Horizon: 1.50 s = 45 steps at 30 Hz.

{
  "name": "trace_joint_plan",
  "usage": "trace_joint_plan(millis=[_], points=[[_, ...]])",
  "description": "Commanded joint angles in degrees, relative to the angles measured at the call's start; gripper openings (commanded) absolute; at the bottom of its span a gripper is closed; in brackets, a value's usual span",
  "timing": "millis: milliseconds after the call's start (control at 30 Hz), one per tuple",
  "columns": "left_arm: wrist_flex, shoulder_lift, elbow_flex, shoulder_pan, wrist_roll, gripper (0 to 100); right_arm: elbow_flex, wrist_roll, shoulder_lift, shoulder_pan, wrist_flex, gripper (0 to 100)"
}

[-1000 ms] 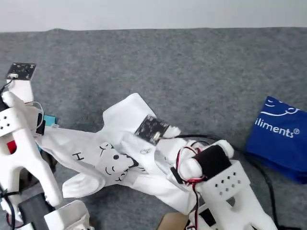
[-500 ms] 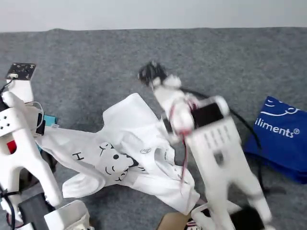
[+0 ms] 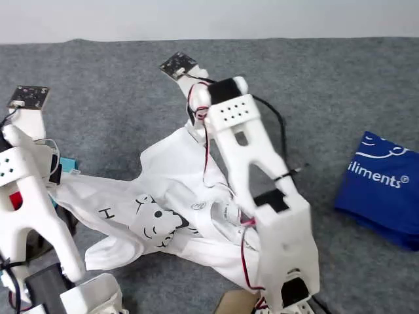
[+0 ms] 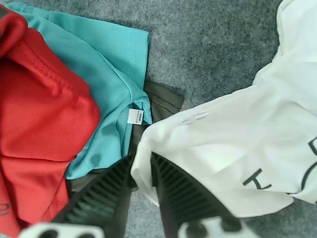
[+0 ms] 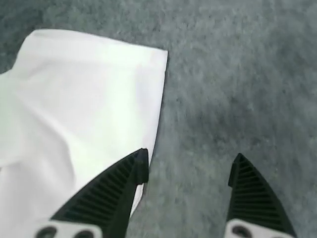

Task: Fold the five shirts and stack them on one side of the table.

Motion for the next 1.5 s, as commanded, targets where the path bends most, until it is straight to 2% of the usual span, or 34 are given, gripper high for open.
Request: trace_joint_plan(millis=[0, 367, 567, 667, 800, 867, 1267, 1467], points=[[-0.8, -0.2, -1.8, 0.4, 0.5, 1, -10.0, -0.4, 6.2, -1.9, -0.7, 27.0], [-0.8, -0.2, -1.8, 0.4, 0.5, 1, -31.0, -0.2, 26.9, -3.4, -1.0, 27.0], [-0.8, -0.2, -1.7, 0.4, 0.5, 1, -37.0, 0.0, 33.5, -3.2, -0.7, 25.7], [-0.8, -0.2, -1.7, 0.4, 0.5, 1, -37.5, 2.5, 33.6, -3.6, -0.6, 17.3], [-0.8, -0.2, -1.7, 0.4, 0.5, 1, -37.5, 12.7, 33.8, -4.4, 0.9, 0.6], [-0.8, -0.2, -1.7, 0.4, 0.5, 1, -37.7, 15.5, 33.7, -4.3, 3.3, 1.7], [-0.4, -0.7, -3.5, 1.1, 1.1, 1, -50.4, 15.6, 24.0, 2.7, 16.0, 1.1], [3.4, -0.7, -15.1, 4.2, 7.3, 1, -50.3, 15.5, 10.3, 8.4, 16.0, 1.1]])
